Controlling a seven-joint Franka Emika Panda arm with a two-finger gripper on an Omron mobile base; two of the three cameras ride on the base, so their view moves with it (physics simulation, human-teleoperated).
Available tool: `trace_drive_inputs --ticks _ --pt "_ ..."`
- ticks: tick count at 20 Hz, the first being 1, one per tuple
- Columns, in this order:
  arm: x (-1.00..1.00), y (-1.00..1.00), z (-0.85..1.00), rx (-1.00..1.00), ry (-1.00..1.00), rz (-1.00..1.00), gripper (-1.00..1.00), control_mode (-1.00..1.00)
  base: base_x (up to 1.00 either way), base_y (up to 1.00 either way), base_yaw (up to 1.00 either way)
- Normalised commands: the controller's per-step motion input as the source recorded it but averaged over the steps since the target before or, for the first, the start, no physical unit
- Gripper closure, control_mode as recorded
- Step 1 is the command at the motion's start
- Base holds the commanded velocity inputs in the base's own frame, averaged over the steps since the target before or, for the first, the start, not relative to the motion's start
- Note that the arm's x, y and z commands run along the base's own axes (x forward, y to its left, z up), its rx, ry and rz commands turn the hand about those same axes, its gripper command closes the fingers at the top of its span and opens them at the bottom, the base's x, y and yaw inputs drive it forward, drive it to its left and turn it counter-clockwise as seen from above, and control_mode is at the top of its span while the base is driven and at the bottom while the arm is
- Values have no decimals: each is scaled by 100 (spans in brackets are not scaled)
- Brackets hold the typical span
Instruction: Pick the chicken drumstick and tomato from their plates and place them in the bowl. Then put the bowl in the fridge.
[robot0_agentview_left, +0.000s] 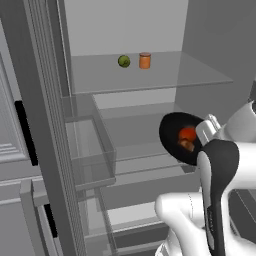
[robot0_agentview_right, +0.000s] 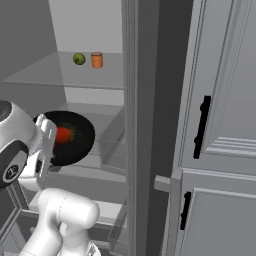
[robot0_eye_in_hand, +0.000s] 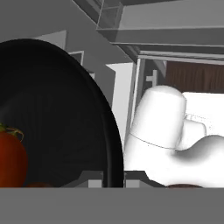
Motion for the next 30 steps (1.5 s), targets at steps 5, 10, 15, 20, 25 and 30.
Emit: trace_drive_inputs --ticks 5,10,15,20,25,30 --pt "100 0 -41 0 -4 9 100 -100 0 0 0" --pt "99 -2 -25 0 0 2 100 -100 0 0 0" --pt "85 -4 -27 0 -1 0 100 -100 0 0 0" --pt "60 -10 -39 0 1 0 100 -100 0 0 0" --pt "45 -14 -44 0 0 2 100 -100 0 0 0" --pt "55 2 -44 0 5 0 100 -100 0 0 0"
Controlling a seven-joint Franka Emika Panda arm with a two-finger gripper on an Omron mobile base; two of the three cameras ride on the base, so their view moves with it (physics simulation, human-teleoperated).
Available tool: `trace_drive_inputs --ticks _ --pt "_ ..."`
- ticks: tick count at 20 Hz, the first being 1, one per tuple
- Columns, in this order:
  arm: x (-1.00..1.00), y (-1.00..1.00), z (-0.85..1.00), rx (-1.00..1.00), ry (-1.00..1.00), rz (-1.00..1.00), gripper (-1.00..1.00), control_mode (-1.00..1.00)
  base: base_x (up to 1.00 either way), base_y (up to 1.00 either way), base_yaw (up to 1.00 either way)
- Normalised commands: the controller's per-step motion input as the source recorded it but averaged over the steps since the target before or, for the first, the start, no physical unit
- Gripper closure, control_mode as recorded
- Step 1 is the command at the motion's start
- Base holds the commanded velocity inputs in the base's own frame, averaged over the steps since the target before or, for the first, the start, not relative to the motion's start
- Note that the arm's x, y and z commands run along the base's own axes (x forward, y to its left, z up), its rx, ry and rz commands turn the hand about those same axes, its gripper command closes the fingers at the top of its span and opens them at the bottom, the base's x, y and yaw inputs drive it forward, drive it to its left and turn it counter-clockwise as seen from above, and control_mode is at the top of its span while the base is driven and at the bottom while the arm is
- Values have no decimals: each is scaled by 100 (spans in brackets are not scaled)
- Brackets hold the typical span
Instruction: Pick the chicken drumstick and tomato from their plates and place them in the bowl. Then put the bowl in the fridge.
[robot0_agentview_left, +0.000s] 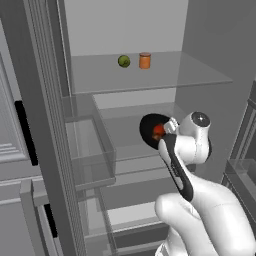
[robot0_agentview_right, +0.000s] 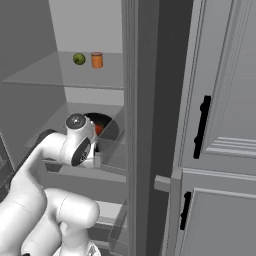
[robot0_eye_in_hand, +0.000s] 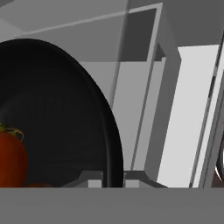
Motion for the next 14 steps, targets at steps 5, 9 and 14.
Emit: trace_drive_inputs --ticks 5,9,14 --pt "53 0 -24 0 0 0 100 -100 0 0 0" --pt "38 -1 -14 0 0 0 100 -100 0 0 0" --pt "43 0 -14 0 2 1 100 -100 0 0 0"
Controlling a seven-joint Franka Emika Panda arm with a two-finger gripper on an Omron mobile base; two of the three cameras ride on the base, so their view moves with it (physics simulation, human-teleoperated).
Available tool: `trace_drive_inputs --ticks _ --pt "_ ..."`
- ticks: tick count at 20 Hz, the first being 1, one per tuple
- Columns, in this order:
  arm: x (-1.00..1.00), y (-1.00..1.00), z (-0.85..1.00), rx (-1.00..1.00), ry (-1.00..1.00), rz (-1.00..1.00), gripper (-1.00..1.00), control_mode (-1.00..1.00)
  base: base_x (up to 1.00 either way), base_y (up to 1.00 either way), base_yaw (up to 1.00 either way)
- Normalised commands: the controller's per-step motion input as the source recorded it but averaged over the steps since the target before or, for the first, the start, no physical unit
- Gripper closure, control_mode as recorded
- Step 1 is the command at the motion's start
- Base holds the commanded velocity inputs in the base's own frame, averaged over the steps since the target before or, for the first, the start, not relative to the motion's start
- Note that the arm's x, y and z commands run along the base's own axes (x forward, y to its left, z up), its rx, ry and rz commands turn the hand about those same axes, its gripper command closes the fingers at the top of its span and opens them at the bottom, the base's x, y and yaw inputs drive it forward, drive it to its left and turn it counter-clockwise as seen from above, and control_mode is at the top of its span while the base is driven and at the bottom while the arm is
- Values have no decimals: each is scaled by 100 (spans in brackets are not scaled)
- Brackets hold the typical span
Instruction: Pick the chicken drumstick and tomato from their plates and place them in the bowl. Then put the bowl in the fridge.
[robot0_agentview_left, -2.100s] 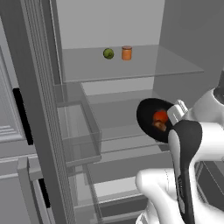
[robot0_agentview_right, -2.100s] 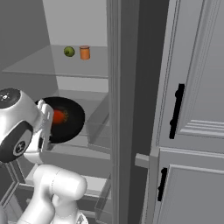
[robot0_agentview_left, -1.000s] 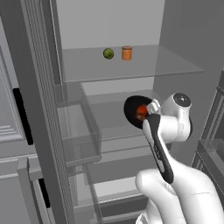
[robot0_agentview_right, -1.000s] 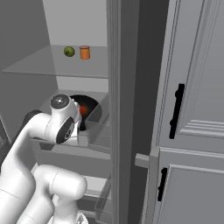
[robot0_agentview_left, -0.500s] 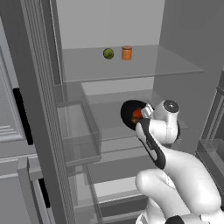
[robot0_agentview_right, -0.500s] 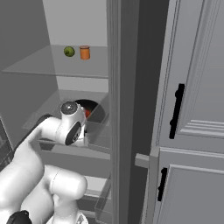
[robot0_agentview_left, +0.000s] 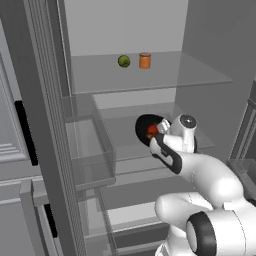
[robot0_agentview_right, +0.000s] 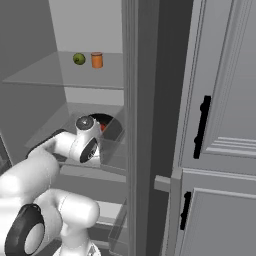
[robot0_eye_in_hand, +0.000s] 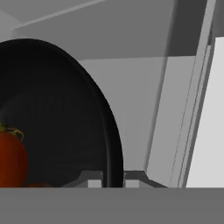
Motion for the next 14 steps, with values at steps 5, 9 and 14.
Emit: trace_drive_inputs --ticks 5,9,14 --pt "39 -1 -7 0 3 0 100 -100 0 0 0" --pt "29 0 0 0 -1 0 -100 -100 0 0 0" --pt "4 0 2 0 -21 0 -100 -100 0 0 0"
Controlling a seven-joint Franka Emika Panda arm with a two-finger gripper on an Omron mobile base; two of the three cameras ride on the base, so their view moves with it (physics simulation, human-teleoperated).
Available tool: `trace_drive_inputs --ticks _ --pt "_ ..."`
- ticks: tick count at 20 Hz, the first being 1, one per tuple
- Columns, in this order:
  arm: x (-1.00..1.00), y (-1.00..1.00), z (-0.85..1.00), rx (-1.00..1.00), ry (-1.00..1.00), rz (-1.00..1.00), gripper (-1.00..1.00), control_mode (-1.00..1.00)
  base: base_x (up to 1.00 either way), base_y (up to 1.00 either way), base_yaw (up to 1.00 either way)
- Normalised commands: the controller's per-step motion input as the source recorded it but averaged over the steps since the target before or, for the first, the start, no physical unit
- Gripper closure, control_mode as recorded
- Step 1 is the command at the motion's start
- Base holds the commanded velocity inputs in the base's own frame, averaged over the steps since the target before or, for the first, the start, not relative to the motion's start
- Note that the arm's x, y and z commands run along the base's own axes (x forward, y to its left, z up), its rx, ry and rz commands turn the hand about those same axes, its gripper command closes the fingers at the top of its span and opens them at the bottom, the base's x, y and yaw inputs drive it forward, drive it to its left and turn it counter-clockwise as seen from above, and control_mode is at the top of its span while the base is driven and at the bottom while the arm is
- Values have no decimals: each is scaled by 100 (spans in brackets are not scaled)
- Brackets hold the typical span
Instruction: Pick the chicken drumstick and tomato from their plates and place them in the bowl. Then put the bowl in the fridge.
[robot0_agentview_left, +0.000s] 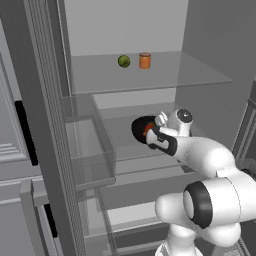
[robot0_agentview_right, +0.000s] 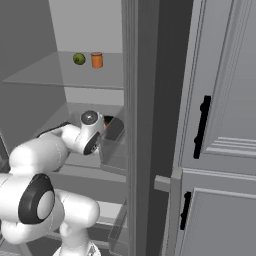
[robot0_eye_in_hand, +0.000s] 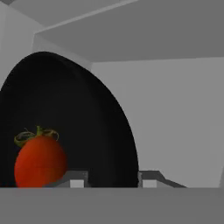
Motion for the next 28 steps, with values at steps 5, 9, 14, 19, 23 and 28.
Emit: trace_drive_inputs --ticks 5,9,14,19,23,28 --pt "0 4 33 0 -28 0 -100 -100 0 0 0" --pt "-34 0 64 -1 -8 3 -100 -100 0 0 0" --pt "-91 -3 99 0 6 13 -100 -100 0 0 0" --pt "-98 4 98 0 5 8 -100 -100 0 0 0" --pt "-100 1 76 0 2 3 -100 -100 0 0 0" --pt "-87 16 73 -5 0 0 -100 -100 0 0 0"
